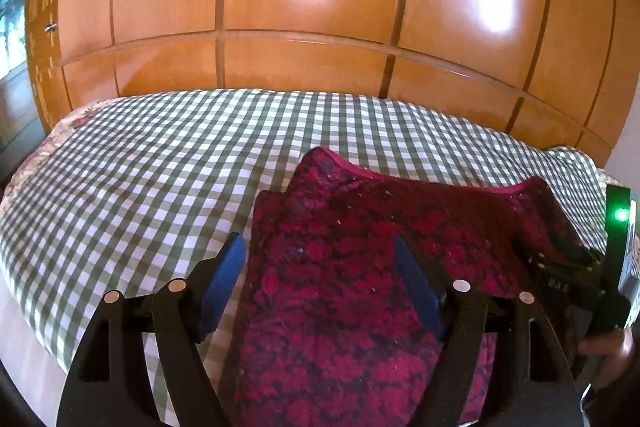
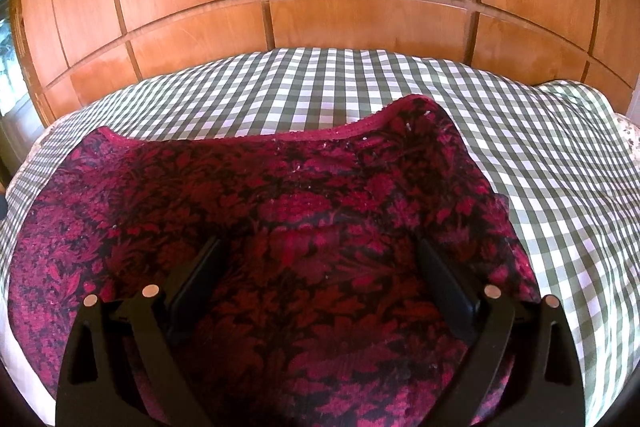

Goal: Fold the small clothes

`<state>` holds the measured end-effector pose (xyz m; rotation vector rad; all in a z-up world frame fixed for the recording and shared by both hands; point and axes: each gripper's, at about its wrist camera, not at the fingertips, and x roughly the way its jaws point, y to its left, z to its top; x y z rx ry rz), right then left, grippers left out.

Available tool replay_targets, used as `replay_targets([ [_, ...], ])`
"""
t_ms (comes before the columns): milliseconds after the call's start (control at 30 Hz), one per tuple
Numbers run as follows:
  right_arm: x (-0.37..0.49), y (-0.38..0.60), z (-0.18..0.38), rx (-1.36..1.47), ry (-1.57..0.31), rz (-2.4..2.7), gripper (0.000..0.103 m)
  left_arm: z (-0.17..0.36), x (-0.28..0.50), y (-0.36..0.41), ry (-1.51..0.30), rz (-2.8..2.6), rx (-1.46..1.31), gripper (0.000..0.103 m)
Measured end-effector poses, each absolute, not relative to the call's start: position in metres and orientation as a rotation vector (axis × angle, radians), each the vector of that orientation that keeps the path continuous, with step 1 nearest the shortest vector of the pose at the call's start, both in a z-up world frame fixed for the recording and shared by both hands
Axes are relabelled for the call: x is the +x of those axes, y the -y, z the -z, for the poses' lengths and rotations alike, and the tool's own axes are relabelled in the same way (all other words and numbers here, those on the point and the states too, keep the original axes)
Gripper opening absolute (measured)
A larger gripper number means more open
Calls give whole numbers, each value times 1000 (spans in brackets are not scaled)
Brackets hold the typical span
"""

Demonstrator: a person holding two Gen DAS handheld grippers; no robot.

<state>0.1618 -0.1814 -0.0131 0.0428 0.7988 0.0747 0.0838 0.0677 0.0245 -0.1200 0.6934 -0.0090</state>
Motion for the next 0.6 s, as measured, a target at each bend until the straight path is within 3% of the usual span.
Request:
replay_targets([
  [400,129,241,-22,194,-785,-71,101,-13,76,-51,-735,48,-98,75],
  [600,110,295,-9,339,-838,-19,101,-4,79,-42,-766,74,-86,75],
])
